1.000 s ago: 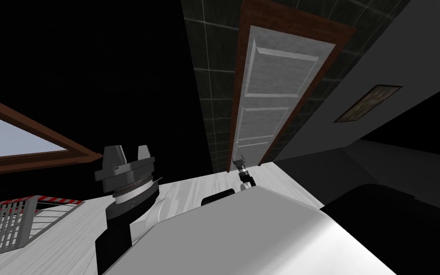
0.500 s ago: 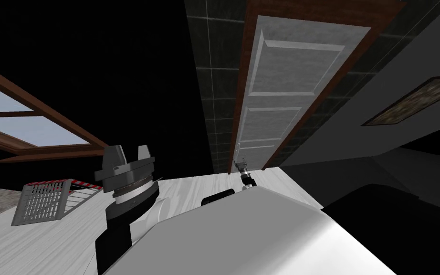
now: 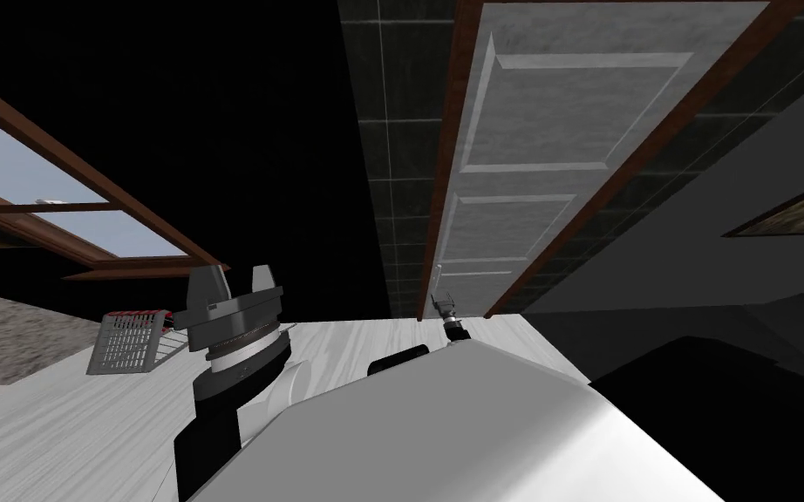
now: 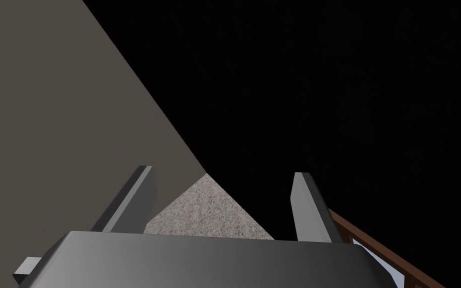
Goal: Pull the door open
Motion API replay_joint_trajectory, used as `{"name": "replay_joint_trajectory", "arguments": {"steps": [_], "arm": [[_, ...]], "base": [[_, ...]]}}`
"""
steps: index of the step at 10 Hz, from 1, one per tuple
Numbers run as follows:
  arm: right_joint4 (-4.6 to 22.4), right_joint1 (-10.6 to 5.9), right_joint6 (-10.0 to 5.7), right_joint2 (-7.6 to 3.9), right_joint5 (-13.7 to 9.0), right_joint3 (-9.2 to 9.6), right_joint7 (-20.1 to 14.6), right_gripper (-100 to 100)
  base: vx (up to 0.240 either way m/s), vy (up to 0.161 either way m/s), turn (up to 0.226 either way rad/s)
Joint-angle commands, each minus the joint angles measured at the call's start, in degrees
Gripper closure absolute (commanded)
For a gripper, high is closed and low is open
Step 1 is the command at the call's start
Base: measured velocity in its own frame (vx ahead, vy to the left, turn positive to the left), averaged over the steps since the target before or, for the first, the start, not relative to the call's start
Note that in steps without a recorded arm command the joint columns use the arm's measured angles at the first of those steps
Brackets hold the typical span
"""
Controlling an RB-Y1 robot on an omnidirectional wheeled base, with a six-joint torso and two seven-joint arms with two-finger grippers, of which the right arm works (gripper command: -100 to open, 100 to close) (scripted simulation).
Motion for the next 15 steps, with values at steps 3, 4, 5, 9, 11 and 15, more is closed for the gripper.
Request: {"name": "replay_joint_trajectory", "arguments": {"steps": [3,4,5,9,11,15], "arm": [[4.16,-0.69,-2.07,-1.83,-4.02,1.85,-4.15,-100],[5.78,-1.07,-2.79,-2.38,-5.37,2.5,-5.53,-100],[6.69,-1.29,-3.19,-2.68,-6.13,2.87,-6.3,-100],[8.75,-1.5,-3.8,-3.84,-6.11,1.74,-8.66,-100],[10.24,-1.45,-4.29,-5.01,-6.55,0.93,-10.64,-100],[12.18,-1.24,-4.91,-5.94,-6.79,0.6,-12.84,-100]], "base": [[0.035,-0.081,0.114],[0.027,-0.081,0.148],[0.021,-0.078,0.1],[0.117,-0.012,0.077],[0.194,-0.031,0.135],[0.154,-0.003,0.061]]}}
